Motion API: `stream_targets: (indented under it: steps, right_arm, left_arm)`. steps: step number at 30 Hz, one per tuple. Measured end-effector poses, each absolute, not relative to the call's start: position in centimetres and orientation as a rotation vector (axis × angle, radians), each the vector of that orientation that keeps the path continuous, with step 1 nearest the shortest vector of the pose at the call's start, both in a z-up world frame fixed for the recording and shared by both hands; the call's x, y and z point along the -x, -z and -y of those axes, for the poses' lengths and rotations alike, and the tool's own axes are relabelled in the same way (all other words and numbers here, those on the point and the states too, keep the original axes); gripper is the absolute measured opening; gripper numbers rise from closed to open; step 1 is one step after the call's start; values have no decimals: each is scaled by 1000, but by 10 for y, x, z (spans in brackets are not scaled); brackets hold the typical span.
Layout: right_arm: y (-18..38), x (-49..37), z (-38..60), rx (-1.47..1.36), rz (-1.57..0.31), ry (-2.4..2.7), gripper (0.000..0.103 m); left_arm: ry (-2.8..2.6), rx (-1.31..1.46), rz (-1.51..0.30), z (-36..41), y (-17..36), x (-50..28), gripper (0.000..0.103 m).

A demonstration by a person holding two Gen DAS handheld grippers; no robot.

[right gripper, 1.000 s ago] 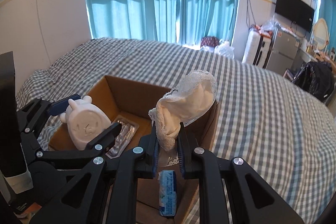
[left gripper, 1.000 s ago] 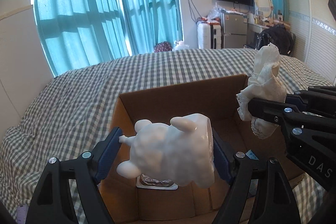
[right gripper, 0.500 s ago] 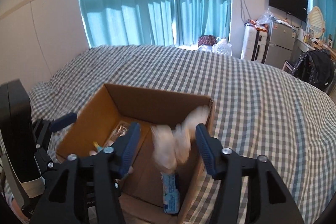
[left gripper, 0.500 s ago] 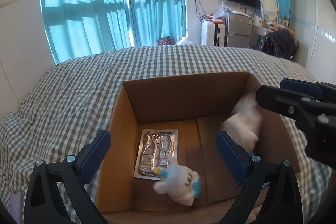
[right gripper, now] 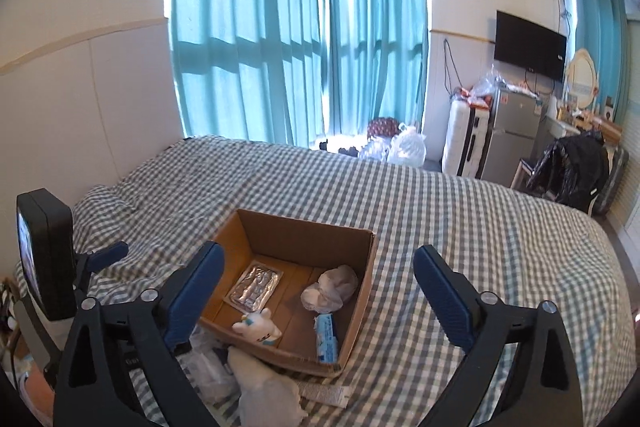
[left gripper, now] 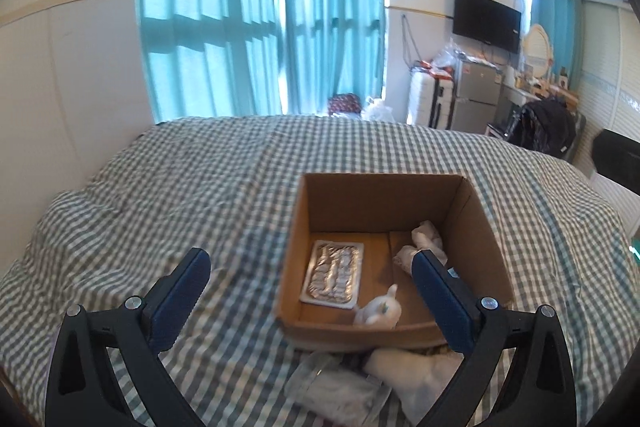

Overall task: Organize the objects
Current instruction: 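Grasp the white mesh sock with the right tool while the left tool grasps the green hanger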

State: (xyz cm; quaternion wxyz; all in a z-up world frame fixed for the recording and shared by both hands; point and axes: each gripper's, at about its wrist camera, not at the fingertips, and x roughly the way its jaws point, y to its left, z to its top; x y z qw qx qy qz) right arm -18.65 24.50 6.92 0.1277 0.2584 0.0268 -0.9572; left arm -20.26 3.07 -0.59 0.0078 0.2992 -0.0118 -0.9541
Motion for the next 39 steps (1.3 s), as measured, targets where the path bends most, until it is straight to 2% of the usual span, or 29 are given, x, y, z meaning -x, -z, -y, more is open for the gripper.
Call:
stream_targets:
  steps: [6, 13, 27, 35, 37, 39]
  right_arm:
    - [-71, 147, -244, -733, -136, 2758, 100]
    - [-50, 123, -237, -760, -181, 2709, 100]
    - [61, 145, -216, -1008, -257, 2596, 100]
    - [118, 161, -200, -1179, -275, 2474, 99]
    - [129, 163, -197, -1225, -268, 2437, 96]
    - [140, 167, -197, -1286, -240, 2384, 72]
  left_arm:
    - [2924, -885, 16, -15, 2, 169, 103]
    - [2861, -893, 12, 0, 17, 141, 103]
    - [2749, -1127, 64, -11, 117, 116, 103]
    - [2702, -1251, 104, -32, 152, 114, 103]
    - [2716, -1293, 88, -36, 157, 113, 103]
    - [2725, -1314, 76, -40, 161, 110, 103]
